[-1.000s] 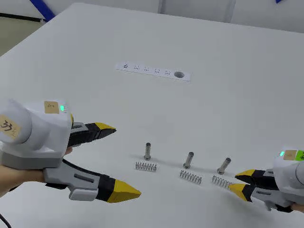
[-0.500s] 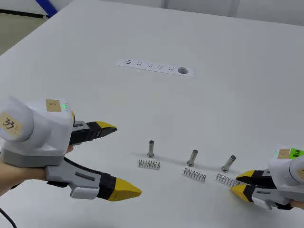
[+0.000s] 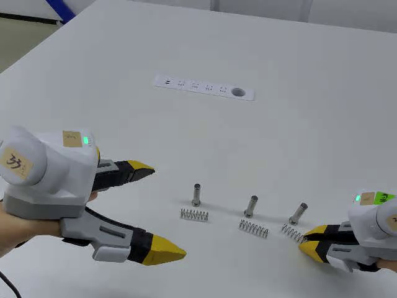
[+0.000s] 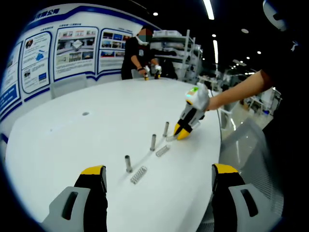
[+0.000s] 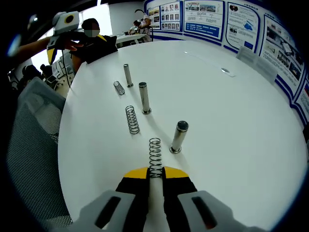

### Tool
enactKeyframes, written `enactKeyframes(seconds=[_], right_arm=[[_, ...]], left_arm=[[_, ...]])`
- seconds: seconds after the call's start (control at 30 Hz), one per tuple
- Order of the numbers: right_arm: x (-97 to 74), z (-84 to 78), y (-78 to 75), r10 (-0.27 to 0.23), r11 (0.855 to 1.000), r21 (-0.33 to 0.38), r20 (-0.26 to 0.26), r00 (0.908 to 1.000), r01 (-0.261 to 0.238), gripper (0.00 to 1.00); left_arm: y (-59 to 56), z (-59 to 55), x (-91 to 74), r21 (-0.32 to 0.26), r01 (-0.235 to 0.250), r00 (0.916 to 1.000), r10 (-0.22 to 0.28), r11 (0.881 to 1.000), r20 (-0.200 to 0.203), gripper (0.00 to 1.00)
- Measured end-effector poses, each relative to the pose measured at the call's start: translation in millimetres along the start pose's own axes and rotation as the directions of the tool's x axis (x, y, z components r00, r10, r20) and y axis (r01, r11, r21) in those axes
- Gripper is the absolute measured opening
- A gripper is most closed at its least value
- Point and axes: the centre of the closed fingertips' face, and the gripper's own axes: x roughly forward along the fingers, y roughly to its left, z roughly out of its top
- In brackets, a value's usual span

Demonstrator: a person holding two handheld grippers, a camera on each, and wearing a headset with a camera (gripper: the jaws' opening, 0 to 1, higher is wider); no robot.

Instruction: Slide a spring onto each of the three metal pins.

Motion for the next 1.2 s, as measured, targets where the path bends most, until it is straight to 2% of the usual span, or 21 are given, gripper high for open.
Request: enactKeyframes(seconds=[0.2, 0.37, 0.47, 0.57, 0.67, 0.77, 0.9, 1.0, 1.1, 1.2], right_arm=[[0.4, 2.7, 2.7, -0.007, 1.0, -0.021, -0.02, 0.9998, 0.007, 0.1], [-10.6, 19.4, 5.8, -0.015, 0.999, -0.044, 0.018, 0.9997, 0.016, 0.1], [-19.7, 28.3, 6.9, -0.02, 0.996, -0.091, 0.025, 0.9995, 0.022, 0.1], [-35.9, 41.3, 8.2, -0.021, 0.989, -0.144, 0.041, 0.999, 0.026, 0.1], [-49.4, 54.4, 11.8, -0.021, 0.982, -0.188, 0.058, 0.9981, 0.032, 0.1], [-58.3, 65.2, 18.6, -0.02, 0.971, -0.235, 0.065, 0.9977, 0.035, 0.1], [-66.0, 81.2, 33.9, 0.0, 0.961, -0.275, 0.088, 0.9962, 0.024, 0.11], [-70.7, 88.1, 42.4, 0.004, 0.943, -0.331, 0.08, 0.9968, 0.023, 0.11], [-77.5, 94.7, 51.6, 0.02, 0.942, -0.335, 0.09, 0.9958, 0.011, 0.11], [-83.6, 101.9, 61.0, 0.034, 0.935, -0.356, 0.091, 0.9952, 0.001, 0.11]], left_arm=[[-0.2, -0.3, -1.7, 0.018, -0.003, 0.9999, 0.003, 1.0, -0.015, 0.92], [0.8, -2.7, -2.2, 0.02, -0.015, 0.9996, 0.015, 1.0, -0.025, 0.92], [2.8, -1.7, -1.1, 0.036, -0.034, 0.999, 0.035, 0.999, -0.028, 0.91], [1.7, 4.4, 1.3, 0.044, -0.042, 0.999, 0.043, 0.998, -0.012, 0.91], [6.6, 11.5, 5.0, 0.067, -0.074, 0.9973, 0.073, 0.995, 0.01, 0.93], [7.2, 20.4, 9.8, 0.072, -0.061, 0.9981, 0.06, 0.996, 0.018, 0.87], [-3.4, 37.7, 19.3, 0.107, -0.021, 0.9987, 0.016, 0.994, 0.049, 0.82], [-11.6, 44.7, 25.7, 0.111, 0.005, 0.9981, -0.012, 0.994, 0.06, 0.81], [-19.2, 47.9, 31.7, 0.139, 0.025, 0.9976, -0.033, 0.99, 0.061, 0.74], [-30.4, 53.7, 37.8, 0.118, 0.067, 0.9935, -0.078, 0.991, 0.084, 0.71]])
